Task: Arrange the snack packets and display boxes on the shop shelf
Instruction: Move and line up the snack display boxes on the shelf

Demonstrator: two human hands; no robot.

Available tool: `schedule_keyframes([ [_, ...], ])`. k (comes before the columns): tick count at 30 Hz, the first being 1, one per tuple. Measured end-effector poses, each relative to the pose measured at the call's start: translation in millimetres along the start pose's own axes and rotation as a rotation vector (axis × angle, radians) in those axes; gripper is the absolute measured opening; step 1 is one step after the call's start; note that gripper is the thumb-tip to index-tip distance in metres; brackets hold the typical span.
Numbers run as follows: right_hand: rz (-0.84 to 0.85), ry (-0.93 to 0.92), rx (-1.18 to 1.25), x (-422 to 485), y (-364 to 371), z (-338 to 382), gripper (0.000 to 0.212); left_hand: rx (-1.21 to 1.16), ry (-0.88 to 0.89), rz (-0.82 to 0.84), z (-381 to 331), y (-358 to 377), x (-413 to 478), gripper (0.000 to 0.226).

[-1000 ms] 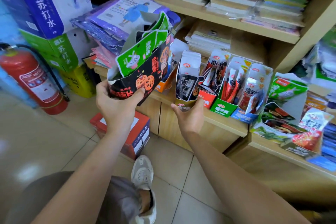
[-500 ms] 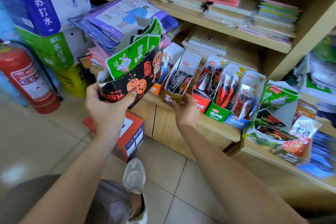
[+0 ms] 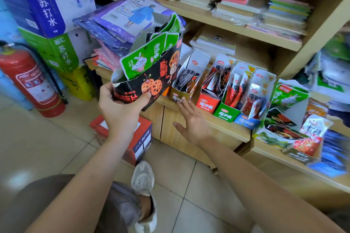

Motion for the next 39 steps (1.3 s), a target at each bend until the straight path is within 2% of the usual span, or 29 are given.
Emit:
schedule_keyframes([
  [3,-0.151,0.244,0.545,-11.2,-46.2,13.9,0.056,-0.022,0.017,0.046,-10.1,9.1,-12.8,0.061],
  [6,-0.304,0.401,0.980,-29.0,-98.7,27.3,0.060,-0.050,0.010,0.110,-16.2,21.7,-32.0,0.059],
  [9,-0.332,0.529,1.253,-42.6,-130.9,24.7,0.070,-0.080,0.009,0.192,-23.5,39.7,-61.2,0.063],
  [11,-0.334,0.592,1.337,-53.1,-148.7,18.0,0.077,-0.108,0.015,0.264,-26.9,53.9,-83.5,0.068],
  [15,-0.435,0.640,1.404,-83.1,-185.5,3.8,0.077,-0.094,0.041,0.400,-33.7,79.6,-130.7,0.074],
  [19,-0.568,0.597,1.330,-116.3,-221.7,-12.9,0.071,-0.153,0.070,0.562,-42.6,108.3,-184.2,0.072],
  [23,-0.653,0.642,1.273,-155.6,-257.7,-48.4,0.072,-0.224,0.089,0.748,-52.8,137.4,-237.8,0.076],
  [32,-0.862,0.679,1.139,-245.5,-331.4,-139.6,0.059,-0.257,0.057,1.112,-60.2,206.8,-355.2,0.057],
  [37,-0.880,0.755,1.132,-292.3,-357.5,-189.0,0.036,-0.235,0.082,1.200,-53.6,240.0,-424.0,0.051],
  [39,-0.901,0.803,1.136,-311.6,-358.7,-210.5,0.037,-0.217,0.085,1.222,-44.5,248.7,-448.5,0.051],
])
Point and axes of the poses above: each hand's wrist, its own x-axis towards the middle knuckle, its own y-axis out of the palm, z = x × y, the point moved 6 cm from there along x, towards the middle knuckle, and after that the axes turned 11 degrees about -z, right-handed, at the moved point
